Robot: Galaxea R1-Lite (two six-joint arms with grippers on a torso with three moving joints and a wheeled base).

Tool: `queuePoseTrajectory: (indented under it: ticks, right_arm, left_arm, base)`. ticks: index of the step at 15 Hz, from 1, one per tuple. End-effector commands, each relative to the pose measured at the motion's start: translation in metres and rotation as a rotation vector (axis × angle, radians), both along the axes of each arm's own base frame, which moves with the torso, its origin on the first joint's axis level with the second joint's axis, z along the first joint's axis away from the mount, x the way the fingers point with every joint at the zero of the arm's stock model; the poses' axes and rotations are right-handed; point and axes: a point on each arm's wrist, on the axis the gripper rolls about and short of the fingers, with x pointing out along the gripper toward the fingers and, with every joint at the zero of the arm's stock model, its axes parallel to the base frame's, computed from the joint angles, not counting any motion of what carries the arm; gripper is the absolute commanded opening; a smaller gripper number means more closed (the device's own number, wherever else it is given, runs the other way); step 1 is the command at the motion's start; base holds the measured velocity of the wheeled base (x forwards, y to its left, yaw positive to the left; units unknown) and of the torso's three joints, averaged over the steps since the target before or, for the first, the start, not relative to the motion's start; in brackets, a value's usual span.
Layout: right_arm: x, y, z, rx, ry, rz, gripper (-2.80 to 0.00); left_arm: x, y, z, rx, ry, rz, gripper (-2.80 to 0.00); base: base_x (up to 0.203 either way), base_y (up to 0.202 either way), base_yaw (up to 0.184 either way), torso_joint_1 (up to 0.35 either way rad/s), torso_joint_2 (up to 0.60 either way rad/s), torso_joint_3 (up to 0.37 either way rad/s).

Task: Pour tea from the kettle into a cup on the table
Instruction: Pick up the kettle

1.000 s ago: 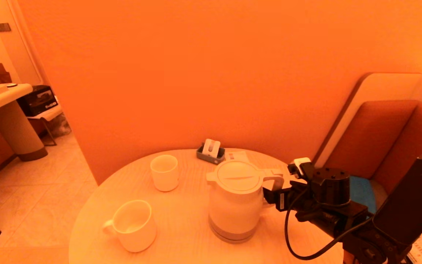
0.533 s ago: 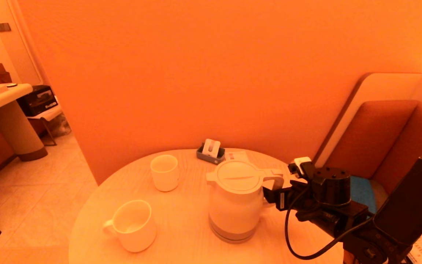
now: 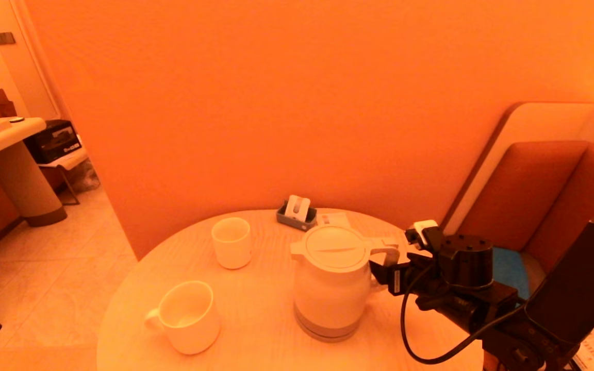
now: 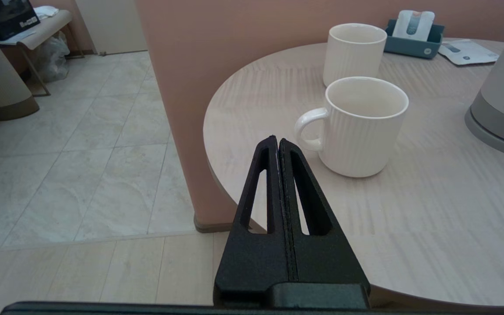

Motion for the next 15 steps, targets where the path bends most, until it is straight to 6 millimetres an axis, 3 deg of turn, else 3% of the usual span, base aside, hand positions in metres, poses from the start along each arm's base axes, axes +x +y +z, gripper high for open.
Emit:
queuePoseTrajectory:
  ticks: [1, 15]
  right_arm:
    - [0.0016, 0.0007, 0.0001, 0.002, -0.007, -0.001, -2.80]
    - [-0.0008, 0.0035, 0.0056, 0.008, -0.023, 0.010, -2.80]
  left_arm:
    - [0.0000, 0.0000, 0.0000, 0.000, 0.000, -0.001, -2.80]
    - [0.0000, 0.0000, 0.0000, 0.000, 0.000, 0.000, -2.80]
  base:
    - [0.000, 0.000, 0.000, 0.000, 0.00, 0.000]
    - [0.000, 0.000, 0.000, 0.002, 0.00, 0.000]
